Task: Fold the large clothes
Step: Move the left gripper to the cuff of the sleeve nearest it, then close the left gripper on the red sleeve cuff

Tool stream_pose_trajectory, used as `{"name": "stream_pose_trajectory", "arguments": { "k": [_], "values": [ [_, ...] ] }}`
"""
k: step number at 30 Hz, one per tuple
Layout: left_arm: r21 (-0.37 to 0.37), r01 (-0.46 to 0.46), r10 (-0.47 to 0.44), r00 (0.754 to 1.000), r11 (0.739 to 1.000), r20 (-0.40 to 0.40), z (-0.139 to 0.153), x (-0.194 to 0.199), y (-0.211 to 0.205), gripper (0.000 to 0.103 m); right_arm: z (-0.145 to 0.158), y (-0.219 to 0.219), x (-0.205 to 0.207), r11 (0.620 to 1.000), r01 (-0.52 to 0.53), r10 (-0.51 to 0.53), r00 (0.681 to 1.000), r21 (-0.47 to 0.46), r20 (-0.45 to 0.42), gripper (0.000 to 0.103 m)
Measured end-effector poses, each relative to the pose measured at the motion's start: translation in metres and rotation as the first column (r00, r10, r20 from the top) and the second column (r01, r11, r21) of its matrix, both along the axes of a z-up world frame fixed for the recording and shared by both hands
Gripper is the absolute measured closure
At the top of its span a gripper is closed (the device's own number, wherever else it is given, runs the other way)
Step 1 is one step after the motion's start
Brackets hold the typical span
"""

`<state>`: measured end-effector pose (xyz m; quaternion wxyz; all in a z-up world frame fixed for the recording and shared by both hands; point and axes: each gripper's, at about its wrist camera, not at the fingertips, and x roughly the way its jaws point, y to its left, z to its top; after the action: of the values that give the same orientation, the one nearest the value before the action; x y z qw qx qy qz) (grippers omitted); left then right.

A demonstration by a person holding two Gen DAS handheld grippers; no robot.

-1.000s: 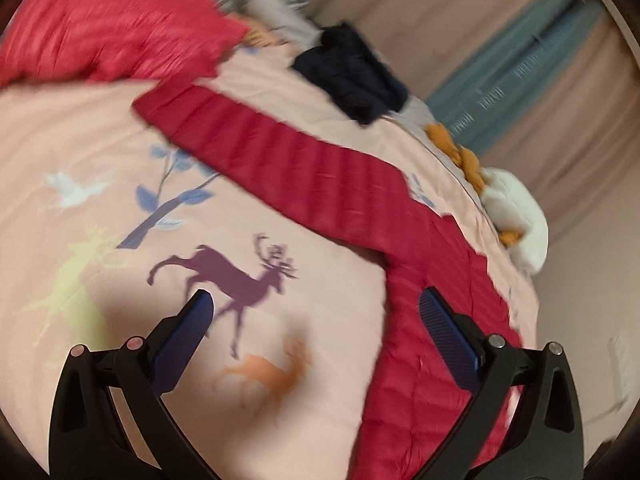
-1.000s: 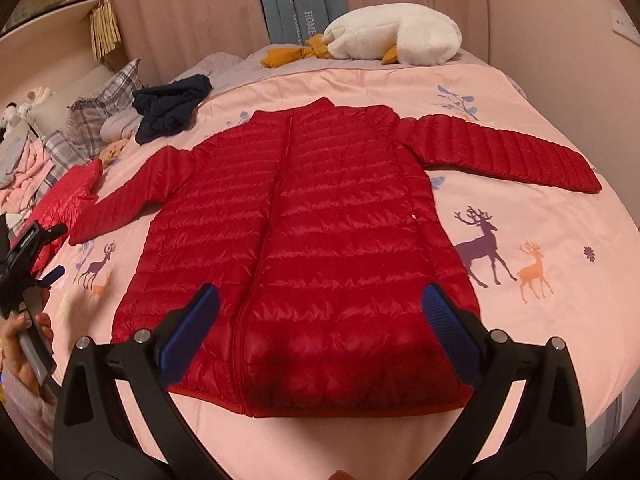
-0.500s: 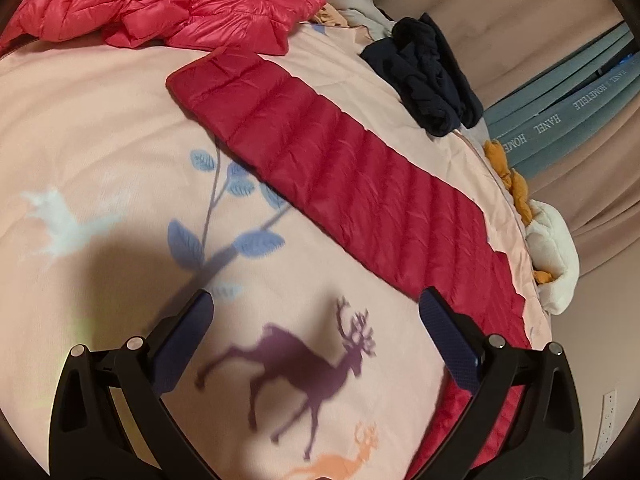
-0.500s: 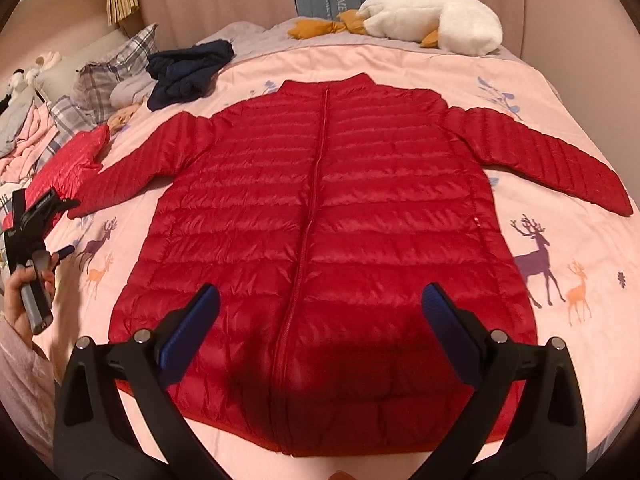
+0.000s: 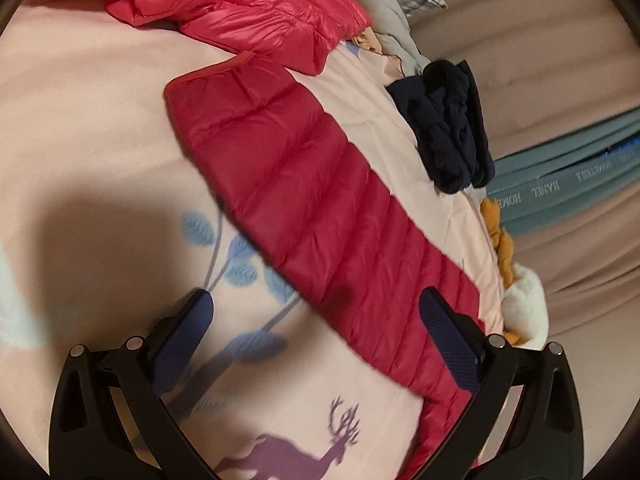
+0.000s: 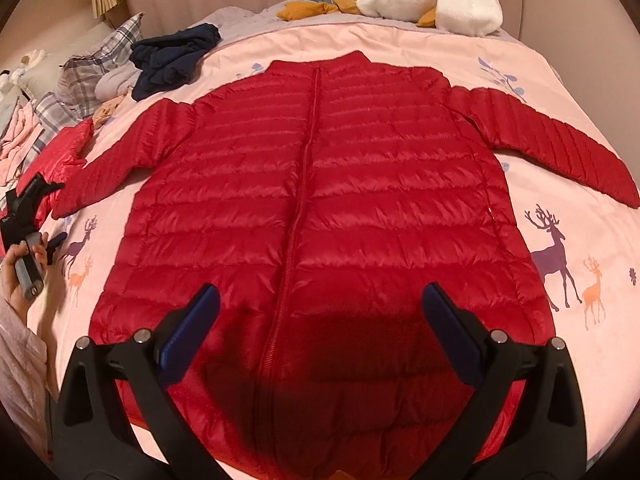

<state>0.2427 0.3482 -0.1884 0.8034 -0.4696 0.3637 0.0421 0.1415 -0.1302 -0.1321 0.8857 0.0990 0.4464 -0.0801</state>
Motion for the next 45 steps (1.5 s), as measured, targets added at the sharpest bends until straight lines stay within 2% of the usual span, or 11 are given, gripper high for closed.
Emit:
{"name": "stream_pose_trajectory", "arguments": {
  "k": [4,6,14,18,21,23,33,36,38,42,45],
  "values": [
    [-0.076,-0.002,0.005,0.999,0.997,0.047,-0.002,0.014,0.002,0.001,-0.006,0.0,0.007,1.0,-0.003,0.003,1.0,0.003,-0.014,0.002],
    [-0.084,-0.003,0.008,0.998,0.996,0.057,-0.004,0.022,0.002,0.001,-0.009,0.001,0.01,1.0,-0.007,0.007,1.0,0.003,-0.02,0.002],
    [-0.069,-0.056,0.06,0.996,0.996,0.059,-0.005,0.04,0.008,0.001,-0.015,0.006,0.018,1.0,-0.018,0.018,0.999,0.011,-0.03,0.002],
    [-0.03,-0.073,0.075,0.996,0.997,0.054,-0.003,0.039,0.005,0.003,-0.018,0.005,0.019,1.0,-0.012,0.012,0.999,0.013,-0.036,0.002],
    [0.013,-0.077,0.077,0.996,0.997,0.038,-0.003,0.038,0.002,0.012,-0.019,0.004,0.018,1.0,-0.009,0.009,0.999,0.015,-0.04,0.002],
    [0.024,-0.083,0.083,0.996,0.996,0.026,-0.004,0.036,0.003,0.023,-0.02,0.004,0.018,1.0,-0.007,0.007,0.999,0.016,-0.041,0.002],
    [0.006,-0.096,0.096,0.995,0.995,-0.025,-0.014,0.025,0.018,0.061,-0.018,0.003,0.012,1.0,-0.001,0.002,0.999,0.026,-0.036,0.002],
    [-0.025,-0.093,0.092,0.995,0.995,-0.032,-0.019,0.022,0.023,0.077,-0.016,0.004,0.009,1.0,-0.003,0.004,0.999,0.024,-0.032,0.002],
    [-0.028,-0.085,0.084,0.996,0.996,-0.033,-0.02,0.02,0.024,0.092,-0.014,0.004,0.007,1.0,-0.002,0.002,1.0,0.021,-0.029,0.002],
    [0.049,-0.067,0.068,0.998,0.997,-0.007,-0.007,0.017,0.017,0.098,-0.012,0.003,0.005,1.0,0.004,-0.004,1.0,0.023,-0.029,0.002],
    [0.11,-0.058,0.057,0.998,0.992,0.019,0.007,0.016,0.008,0.098,-0.012,0.003,0.004,1.0,0.002,-0.001,1.0,0.022,-0.028,0.002]
  ]
}}
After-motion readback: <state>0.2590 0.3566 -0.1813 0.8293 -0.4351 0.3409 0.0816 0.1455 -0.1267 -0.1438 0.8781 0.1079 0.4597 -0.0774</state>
